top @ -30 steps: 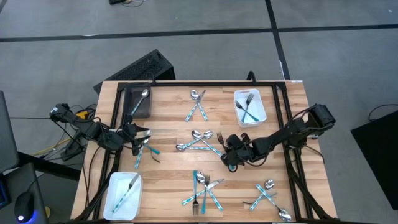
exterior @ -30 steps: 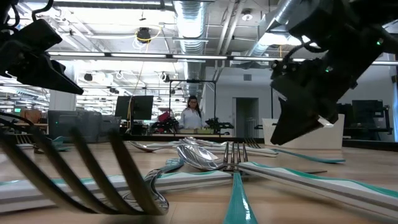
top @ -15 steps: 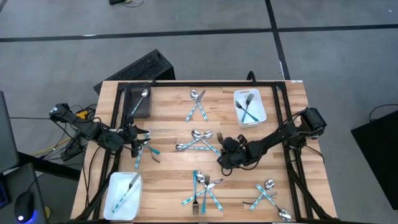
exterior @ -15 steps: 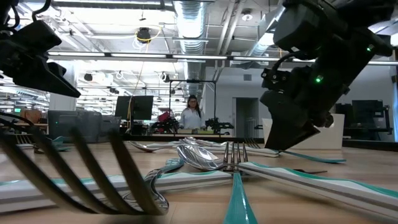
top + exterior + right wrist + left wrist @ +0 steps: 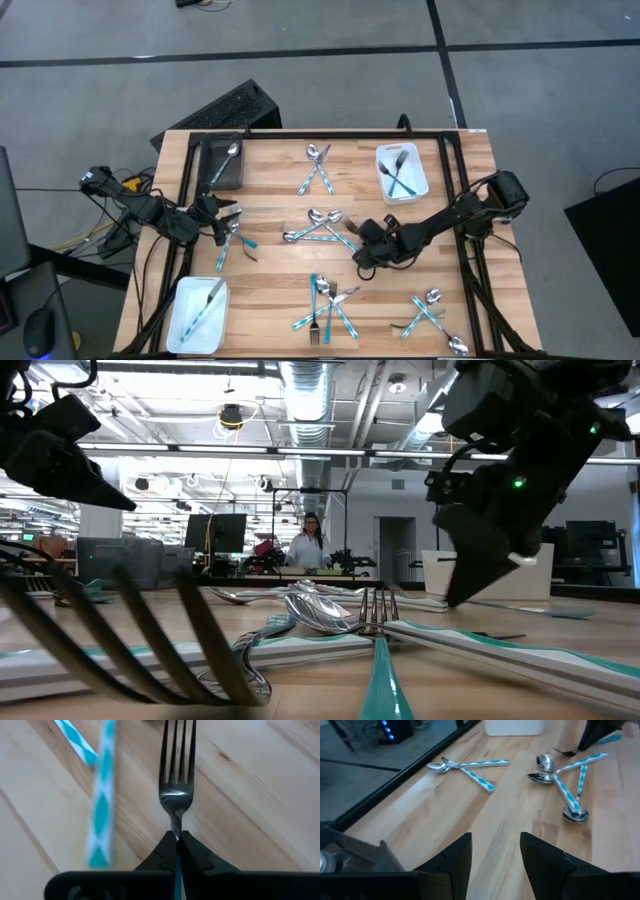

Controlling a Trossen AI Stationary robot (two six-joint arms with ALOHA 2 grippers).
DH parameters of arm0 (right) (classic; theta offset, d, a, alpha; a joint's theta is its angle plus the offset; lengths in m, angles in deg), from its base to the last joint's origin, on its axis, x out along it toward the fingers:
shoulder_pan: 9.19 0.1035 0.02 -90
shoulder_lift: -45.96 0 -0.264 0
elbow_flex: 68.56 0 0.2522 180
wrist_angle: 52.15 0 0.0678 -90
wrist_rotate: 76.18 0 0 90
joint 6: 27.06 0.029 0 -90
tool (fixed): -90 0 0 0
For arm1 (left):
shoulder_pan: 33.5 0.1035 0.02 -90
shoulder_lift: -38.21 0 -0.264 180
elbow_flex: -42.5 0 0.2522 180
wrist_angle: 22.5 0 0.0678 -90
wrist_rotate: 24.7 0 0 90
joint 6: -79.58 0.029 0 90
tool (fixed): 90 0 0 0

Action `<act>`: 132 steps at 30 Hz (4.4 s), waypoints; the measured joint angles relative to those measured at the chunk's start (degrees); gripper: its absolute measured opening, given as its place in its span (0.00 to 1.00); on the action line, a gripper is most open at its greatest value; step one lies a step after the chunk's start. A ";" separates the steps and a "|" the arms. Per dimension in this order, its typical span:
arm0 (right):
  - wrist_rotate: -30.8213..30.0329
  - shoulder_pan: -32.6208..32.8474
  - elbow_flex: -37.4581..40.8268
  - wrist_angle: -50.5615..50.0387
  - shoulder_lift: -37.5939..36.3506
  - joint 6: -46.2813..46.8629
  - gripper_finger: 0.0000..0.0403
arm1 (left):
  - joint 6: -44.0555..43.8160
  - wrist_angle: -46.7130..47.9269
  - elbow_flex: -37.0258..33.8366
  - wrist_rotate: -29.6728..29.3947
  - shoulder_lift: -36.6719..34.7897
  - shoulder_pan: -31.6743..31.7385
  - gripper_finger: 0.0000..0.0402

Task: Sort silverware by color (type)
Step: Put the blue fork into the top white bin, then put the light blue spoon into the black bin

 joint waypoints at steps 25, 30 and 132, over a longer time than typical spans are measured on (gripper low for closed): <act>-18.17 -1.14 -0.13 -12.28 -27.75 -10.03 0.08 | -19.78 -6.42 0.02 -18.61 0.00 0.00 0.39; -19.59 -2.49 -0.13 -14.47 -28.23 -10.03 0.07 | -15.87 -9.73 0.02 -19.94 0.02 -0.01 0.39; 22.71 36.09 -2.29 -30.29 -20.44 50.00 0.33 | -16.17 -6.08 -0.02 -19.94 0.04 -0.01 0.39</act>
